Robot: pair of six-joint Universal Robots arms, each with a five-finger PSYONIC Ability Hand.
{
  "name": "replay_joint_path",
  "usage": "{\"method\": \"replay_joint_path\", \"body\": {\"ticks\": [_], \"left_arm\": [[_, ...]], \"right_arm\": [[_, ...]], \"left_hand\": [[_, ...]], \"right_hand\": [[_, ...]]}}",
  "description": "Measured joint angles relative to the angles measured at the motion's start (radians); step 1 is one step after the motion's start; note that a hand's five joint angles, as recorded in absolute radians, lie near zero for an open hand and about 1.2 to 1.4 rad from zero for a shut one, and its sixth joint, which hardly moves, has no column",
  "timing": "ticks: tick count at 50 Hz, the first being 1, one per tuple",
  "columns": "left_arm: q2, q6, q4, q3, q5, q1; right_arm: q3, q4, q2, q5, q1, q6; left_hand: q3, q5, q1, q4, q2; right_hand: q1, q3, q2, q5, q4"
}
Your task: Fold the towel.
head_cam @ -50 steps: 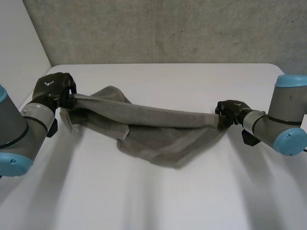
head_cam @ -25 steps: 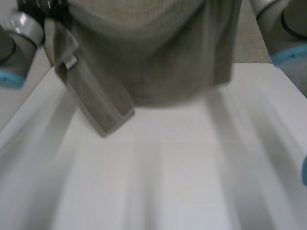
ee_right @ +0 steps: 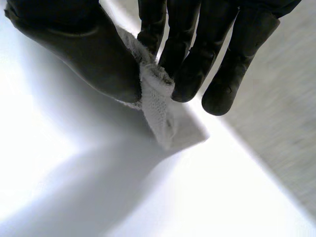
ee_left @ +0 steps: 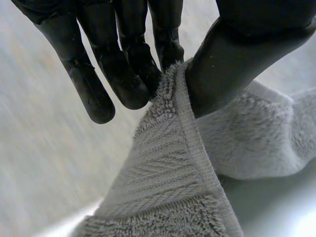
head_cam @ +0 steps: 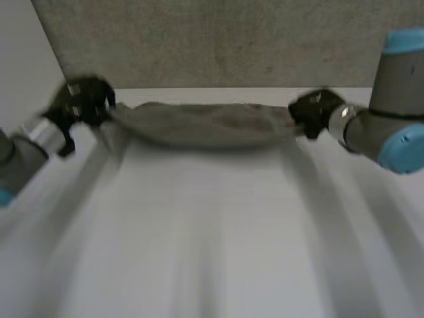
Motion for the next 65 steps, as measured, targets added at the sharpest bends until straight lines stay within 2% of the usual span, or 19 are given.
{"method": "replay_joint_path", "body": {"ticks": [7,10,14,16,20,21,25,35,43,56,63,65], "left_arm": [[0.019,0.148,-0.003,-0.242,0.038,0.028],[0.048,0.234,-0.015,-0.314,0.033,0.041],[0.079,0.287,-0.025,-0.354,0.025,0.045],[0.092,0.303,-0.026,-0.367,0.021,0.044],[0.096,0.312,-0.019,-0.376,0.005,0.037],[0.091,0.313,-0.015,-0.376,-0.005,0.034],[0.051,0.314,0.006,-0.368,-0.066,0.024],[-0.018,0.313,0.068,-0.343,-0.227,0.017],[-0.001,0.308,0.1,-0.347,-0.279,0.026],[0.039,0.305,0.095,-0.385,-0.292,0.032],[0.084,0.31,0.082,-0.407,-0.288,0.026],[0.101,0.31,0.074,-0.411,-0.287,0.027]], "right_arm": [[0.371,-0.126,-0.12,-0.078,-0.041,-0.072],[0.514,-0.193,-0.194,-0.089,-0.054,-0.086],[0.631,-0.263,-0.266,-0.089,-0.062,-0.085],[0.683,-0.303,-0.299,-0.086,-0.065,-0.081],[0.771,-0.378,-0.349,-0.08,-0.069,-0.073],[0.788,-0.394,-0.357,-0.079,-0.07,-0.071],[0.83,-0.43,-0.368,-0.077,-0.08,-0.068],[0.868,-0.485,-0.355,-0.077,-0.116,-0.067],[0.882,-0.538,-0.351,-0.059,-0.148,-0.046],[0.893,-0.593,-0.358,-0.005,-0.166,0.042],[0.91,-0.641,-0.366,0.038,-0.164,0.06],[0.913,-0.645,-0.37,0.044,-0.164,0.064]], "left_hand": [[0.0,0.0,0.0,0.0,0.0],[0.0,0.0,0.0,0.0,0.0],[0.0,0.0,0.0,0.0,0.0],[-0.1,-0.068,-0.039,-0.112,-0.102],[-0.455,-0.424,-0.373,-0.479,-0.465],[-0.549,-0.521,-0.472,-0.569,-0.555],[-0.651,-0.634,-0.582,-0.672,-0.659],[-0.674,-0.663,-0.606,-0.692,-0.68],[-0.674,-0.663,-0.606,-0.692,-0.681],[-0.649,-0.624,-0.562,-0.668,-0.65],[-0.051,-0.063,-0.002,-0.063,-0.055],[-0.005,-0.051,0.005,-0.015,-0.01]], "right_hand": [[0.0,0.0,0.0,0.0,0.0],[0.0,0.0,0.005,0.0,0.0],[0.0,0.0,0.005,0.0,0.0],[0.0,0.0,0.005,0.0,0.0],[0.0,0.0,0.005,0.0,0.0],[0.0,0.0,0.005,0.0,0.0],[0.0,0.0,0.005,0.0,0.0],[0.0,0.0,0.005,0.0,0.0],[0.0,0.0,0.005,0.0,0.0],[0.0,0.0,0.005,0.0,0.0],[0.0,0.0,0.005,0.0,0.0],[0.0,0.0,0.005,0.0,0.0]]}}
